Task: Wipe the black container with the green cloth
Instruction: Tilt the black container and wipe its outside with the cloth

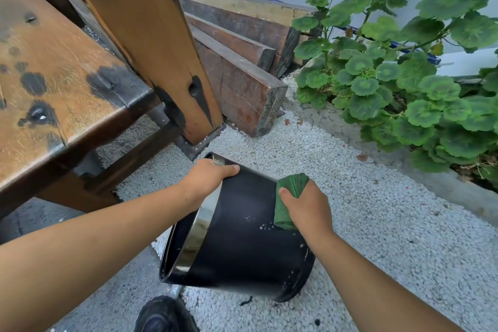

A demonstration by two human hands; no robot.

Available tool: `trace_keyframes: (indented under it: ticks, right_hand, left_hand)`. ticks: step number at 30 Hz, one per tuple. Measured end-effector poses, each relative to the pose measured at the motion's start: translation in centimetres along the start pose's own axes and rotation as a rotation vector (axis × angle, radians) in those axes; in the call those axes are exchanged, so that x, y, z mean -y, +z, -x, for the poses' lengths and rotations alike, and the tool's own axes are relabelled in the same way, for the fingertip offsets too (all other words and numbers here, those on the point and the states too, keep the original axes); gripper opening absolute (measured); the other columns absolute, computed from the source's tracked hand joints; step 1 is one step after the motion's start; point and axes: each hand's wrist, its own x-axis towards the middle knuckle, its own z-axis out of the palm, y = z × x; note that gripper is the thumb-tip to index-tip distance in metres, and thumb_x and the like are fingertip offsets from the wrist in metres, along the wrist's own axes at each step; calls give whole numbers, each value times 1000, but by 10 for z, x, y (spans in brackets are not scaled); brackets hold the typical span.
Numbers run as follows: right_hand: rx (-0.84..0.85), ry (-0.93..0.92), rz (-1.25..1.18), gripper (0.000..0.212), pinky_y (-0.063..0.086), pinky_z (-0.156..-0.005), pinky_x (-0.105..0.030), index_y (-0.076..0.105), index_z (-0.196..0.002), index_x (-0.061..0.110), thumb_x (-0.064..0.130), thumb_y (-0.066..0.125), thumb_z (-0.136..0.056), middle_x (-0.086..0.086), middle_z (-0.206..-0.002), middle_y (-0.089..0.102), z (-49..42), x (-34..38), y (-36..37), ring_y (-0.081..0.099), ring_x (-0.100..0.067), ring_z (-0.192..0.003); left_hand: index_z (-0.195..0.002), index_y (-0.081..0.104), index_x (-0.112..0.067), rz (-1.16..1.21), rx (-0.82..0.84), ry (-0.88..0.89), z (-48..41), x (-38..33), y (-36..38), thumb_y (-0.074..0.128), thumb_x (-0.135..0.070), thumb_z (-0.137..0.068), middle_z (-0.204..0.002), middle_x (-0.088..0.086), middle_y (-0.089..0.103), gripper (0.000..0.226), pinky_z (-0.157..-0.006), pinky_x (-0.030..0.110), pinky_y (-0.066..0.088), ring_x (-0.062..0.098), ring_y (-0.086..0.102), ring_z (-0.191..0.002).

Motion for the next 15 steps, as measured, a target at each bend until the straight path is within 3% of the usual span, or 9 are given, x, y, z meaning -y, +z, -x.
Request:
trace_keyframes:
  ticks: [2, 6, 8, 11, 15]
  right_hand:
    - [-12, 16, 33, 37, 56, -69, -37, 58, -103, 14, 47, 67, -91, -2, -89, 65, -2, -6, -1, 65, -24, -80]
    - [-27, 55, 58, 36, 47, -60, -33, 57, -104, 14, 46, 67, -92, 0, -88, 63, -6, -16, -3, 62, -22, -77]
    - [-31, 76, 35, 34, 42, -56, -30, 57, -103, 15, 45, 67, -92, 0, -87, 63, -8, -23, -4, 61, -20, -74]
    - [-40, 118, -150, 26, 43, -57, -29, 61, -96, 17, 41, 70, -90, -1, -89, 67, -10, -31, -5, 62, -16, -74]
    - [-20, 280, -537, 18, 57, -68, -34, 66, -91, 20, 35, 75, -88, -6, -92, 72, -8, -36, -7, 70, -24, -82]
  left_hand:
    - [-86, 55, -14, -15, 0, -3, 0, 0, -5, 76, -33, -85, -87, 9, 54, 29, -74, 36, 34, 24, 49, -78]
    - [-83, 61, -7, -87, -3, -3, -2, 0, -15, 73, -34, -89, -82, 15, 64, 30, -70, 29, 45, 25, 63, -73]
    - [-82, 65, 0, -123, 58, -21, -1, -1, -23, 67, -36, -93, -87, 8, 75, 38, -75, 29, 49, 23, 72, -77]
    - [-112, 70, 1, -43, 227, -69, 6, 4, -35, 64, -34, -97, -110, 16, 77, 39, -96, 46, 55, 33, 73, -103]
    - [-117, 70, -10, 61, 241, -55, 13, 24, -39, 69, -33, -93, -122, 19, 72, 33, -103, 52, 51, 35, 70, -110]
